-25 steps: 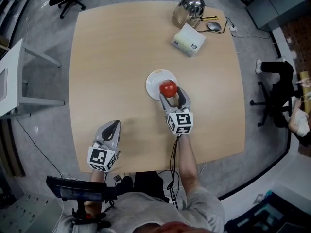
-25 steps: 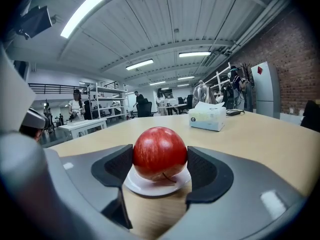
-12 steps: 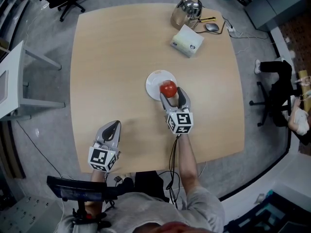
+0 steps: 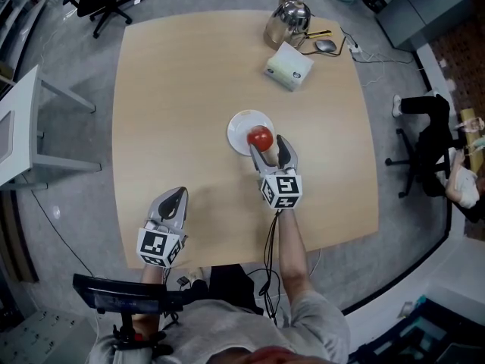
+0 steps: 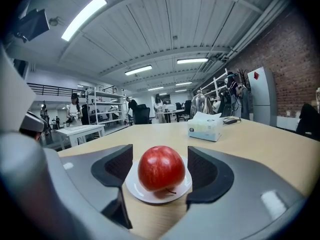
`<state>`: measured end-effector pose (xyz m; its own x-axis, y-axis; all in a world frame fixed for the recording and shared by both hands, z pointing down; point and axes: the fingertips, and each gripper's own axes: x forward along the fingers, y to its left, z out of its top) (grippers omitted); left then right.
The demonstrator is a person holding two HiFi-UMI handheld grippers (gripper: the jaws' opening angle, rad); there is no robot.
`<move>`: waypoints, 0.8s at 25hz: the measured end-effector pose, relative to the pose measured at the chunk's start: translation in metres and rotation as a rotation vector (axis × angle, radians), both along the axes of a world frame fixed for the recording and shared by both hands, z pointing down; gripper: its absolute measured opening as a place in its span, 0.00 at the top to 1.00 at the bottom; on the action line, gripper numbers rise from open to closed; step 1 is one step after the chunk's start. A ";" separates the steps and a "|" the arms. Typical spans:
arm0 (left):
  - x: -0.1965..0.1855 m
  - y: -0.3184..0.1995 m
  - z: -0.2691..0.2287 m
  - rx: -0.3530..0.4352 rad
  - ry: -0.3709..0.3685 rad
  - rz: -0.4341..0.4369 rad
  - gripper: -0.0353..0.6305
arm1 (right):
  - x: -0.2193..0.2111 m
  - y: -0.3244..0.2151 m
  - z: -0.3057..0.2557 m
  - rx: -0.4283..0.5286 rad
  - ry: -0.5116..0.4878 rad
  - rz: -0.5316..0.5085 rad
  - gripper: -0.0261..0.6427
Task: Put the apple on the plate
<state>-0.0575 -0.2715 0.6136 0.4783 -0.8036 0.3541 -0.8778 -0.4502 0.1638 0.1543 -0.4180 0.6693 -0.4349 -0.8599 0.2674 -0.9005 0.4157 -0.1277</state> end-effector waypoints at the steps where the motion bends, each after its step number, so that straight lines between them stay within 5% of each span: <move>1: 0.000 0.001 -0.002 0.003 0.001 0.001 0.92 | 0.000 0.001 -0.003 0.003 0.001 0.002 0.44; 20: -0.018 0.028 -0.036 0.063 0.006 -0.005 0.92 | -0.005 0.045 -0.061 0.086 0.023 0.023 0.63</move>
<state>-0.0755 -0.2434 0.5776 0.4762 -0.8266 0.3001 -0.8791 -0.4554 0.1407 0.1494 -0.3731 0.6087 -0.4093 -0.8898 0.2018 -0.9122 0.4034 -0.0714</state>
